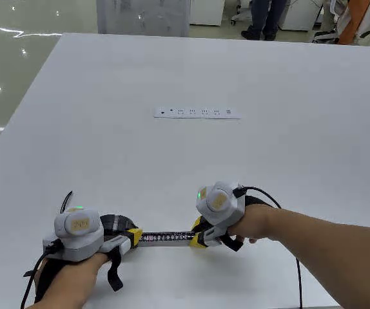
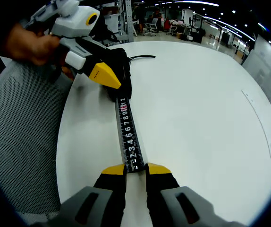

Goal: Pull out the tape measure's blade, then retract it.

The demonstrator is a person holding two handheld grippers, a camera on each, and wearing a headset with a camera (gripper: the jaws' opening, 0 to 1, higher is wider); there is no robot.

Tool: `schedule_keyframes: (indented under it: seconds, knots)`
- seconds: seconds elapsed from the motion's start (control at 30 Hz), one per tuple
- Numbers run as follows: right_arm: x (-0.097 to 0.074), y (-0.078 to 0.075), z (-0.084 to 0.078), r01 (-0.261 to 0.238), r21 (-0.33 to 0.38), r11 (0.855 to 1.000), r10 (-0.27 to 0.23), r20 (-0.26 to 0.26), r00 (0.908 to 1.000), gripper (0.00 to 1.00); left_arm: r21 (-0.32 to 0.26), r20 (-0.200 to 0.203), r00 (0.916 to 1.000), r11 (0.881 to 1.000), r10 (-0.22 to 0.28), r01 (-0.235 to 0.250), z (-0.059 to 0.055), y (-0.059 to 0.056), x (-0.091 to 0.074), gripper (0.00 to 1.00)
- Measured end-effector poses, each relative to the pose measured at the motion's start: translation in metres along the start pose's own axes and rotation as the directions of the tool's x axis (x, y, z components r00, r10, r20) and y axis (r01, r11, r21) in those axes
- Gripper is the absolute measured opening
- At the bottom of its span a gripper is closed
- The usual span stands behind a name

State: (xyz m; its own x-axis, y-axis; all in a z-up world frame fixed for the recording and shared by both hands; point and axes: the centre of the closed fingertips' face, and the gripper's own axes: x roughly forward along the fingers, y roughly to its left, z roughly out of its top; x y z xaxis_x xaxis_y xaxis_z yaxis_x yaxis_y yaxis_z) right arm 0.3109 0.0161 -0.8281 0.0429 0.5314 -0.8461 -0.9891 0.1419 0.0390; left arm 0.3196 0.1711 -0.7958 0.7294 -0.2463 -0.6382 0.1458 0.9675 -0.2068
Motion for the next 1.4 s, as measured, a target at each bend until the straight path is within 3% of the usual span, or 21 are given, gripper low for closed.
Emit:
schedule_keyframes:
  seconds: [1.4]
  knots:
    - [0.012, 0.003, 0.019, -0.008, -0.014, 1.0, 0.008, 0.035, 0.9993, 0.14, -0.002, 0.001, 1.0, 1.0, -0.002, 0.002, 0.0, 0.001, 0.001, 0.61]
